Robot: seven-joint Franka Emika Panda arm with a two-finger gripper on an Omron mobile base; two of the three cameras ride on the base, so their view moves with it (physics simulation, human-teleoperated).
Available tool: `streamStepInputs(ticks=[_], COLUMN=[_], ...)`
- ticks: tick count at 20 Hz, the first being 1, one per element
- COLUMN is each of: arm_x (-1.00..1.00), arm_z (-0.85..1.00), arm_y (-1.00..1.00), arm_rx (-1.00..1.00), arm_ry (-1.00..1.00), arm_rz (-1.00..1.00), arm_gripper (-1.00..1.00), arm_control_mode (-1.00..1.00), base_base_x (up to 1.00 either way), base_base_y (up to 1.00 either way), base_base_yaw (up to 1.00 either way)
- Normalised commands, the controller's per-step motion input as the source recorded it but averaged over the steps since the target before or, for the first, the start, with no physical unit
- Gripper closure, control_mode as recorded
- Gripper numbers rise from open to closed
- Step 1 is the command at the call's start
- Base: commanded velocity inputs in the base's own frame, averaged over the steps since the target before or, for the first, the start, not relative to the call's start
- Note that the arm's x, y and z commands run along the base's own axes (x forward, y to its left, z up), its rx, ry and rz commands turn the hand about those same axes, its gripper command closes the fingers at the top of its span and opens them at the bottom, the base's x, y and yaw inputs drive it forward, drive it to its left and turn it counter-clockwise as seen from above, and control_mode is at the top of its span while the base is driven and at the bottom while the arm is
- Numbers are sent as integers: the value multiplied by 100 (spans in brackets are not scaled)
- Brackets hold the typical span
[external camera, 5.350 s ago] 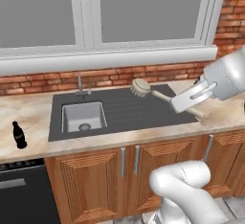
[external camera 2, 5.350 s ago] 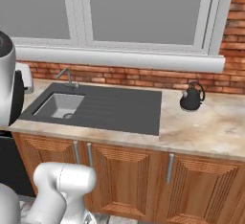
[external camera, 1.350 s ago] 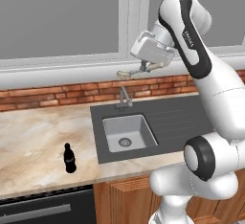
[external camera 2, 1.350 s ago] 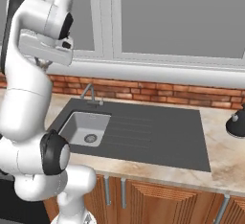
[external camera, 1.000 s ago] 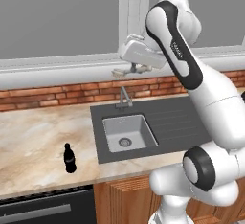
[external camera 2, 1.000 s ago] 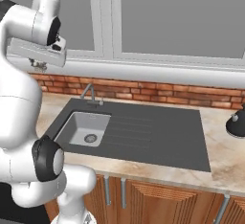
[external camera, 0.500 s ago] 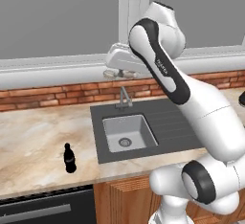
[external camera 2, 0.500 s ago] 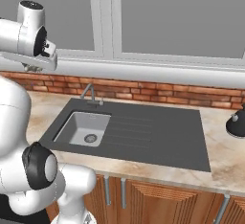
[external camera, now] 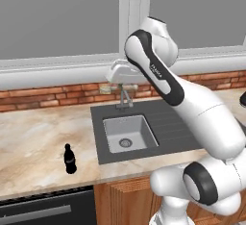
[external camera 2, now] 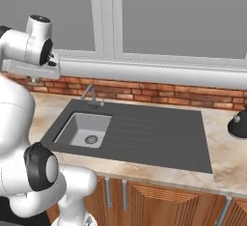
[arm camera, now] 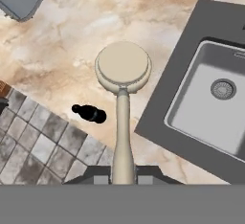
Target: Open the cabinet. Pick the dish brush and place it next to the sink. Then close the cabinet.
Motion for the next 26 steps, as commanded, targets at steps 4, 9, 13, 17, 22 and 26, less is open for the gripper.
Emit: streamStepInputs(ticks=[4,9,13,17,22,26], arm_x=[2,12,14,28,20,36], arm_z=[-68,-63,-29,-8,-7,-37], arm_y=[1,1,17,23,37,39], arm_rx=[-5,-11,-14,-10,-6,0], arm_ry=[0,0,0,6,9,5], arm_rz=[21,19,16,13,13,10], arm_gripper=[100,100,100,100,100,100], arm_control_mode=[-100,-100,-100,-100,-100,-100], base_base_x=[0,0,0,0,0,0], base_base_y=[0,0,0,0,0,0], base_base_yaw=[0,0,0,0,0,0])
